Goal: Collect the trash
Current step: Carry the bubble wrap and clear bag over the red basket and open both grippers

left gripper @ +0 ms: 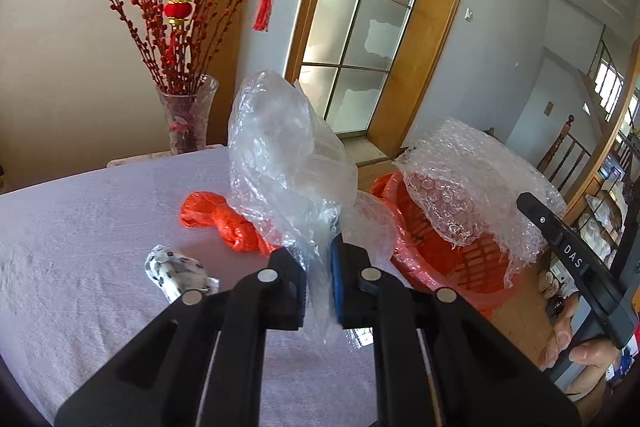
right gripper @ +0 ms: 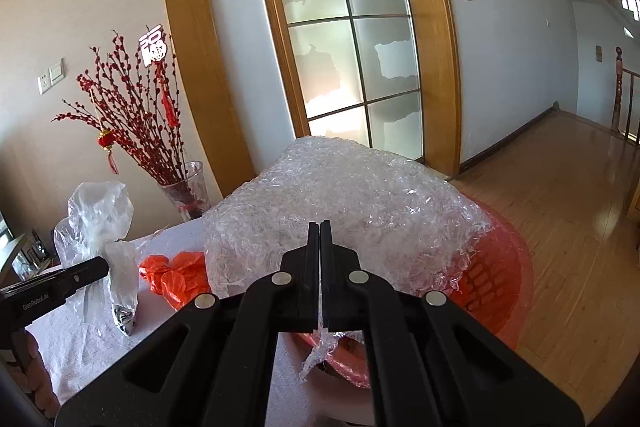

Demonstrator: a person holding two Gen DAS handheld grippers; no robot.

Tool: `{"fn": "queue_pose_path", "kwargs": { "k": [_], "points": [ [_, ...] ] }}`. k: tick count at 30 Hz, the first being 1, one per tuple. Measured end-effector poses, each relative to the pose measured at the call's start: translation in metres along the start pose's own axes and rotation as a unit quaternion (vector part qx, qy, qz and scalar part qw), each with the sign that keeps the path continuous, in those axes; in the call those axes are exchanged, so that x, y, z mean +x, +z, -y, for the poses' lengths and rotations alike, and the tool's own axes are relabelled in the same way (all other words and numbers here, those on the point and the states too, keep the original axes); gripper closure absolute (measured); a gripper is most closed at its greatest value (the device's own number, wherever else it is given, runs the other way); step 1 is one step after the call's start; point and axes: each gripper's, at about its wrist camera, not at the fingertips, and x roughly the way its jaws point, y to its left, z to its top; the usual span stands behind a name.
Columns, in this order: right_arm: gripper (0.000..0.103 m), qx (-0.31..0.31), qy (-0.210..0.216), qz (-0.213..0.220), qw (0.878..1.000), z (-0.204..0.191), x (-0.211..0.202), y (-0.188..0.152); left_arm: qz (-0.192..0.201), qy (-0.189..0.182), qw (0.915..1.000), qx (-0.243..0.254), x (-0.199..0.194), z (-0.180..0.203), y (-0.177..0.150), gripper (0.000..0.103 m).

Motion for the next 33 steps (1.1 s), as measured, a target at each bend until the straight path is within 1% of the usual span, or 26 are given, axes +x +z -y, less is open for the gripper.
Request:
{"fn": "queue_pose_path", "kwargs": {
  "k": [10,19,26,33],
  "points": [
    [0.102,0.026,-0.04,0.011,0.999,0.031,0.001,-0.001,-0.015,-0.036,0.999,0.02,0.032,0.04,0.003,0.092],
    [0.102,0.055,-0.081,0.022,0.995,0.061,0.002,-0.002,-0.029,-0.068,0.9965,0.037,0.055,0.076,-0.001,0.092],
    [0.102,0.072,-0.103,0.023,0.992,0.08,0.006,-0.006,-0.043,-0.087,0.9942,0.046,0.076,0.103,-0.003,0.092],
    [0.102,0.087,-0.117,0.025,0.989,0.095,0.01,-0.008,-0.054,-0.105,0.9917,0.05,0.096,0.12,-0.005,0.092]
  ]
}}
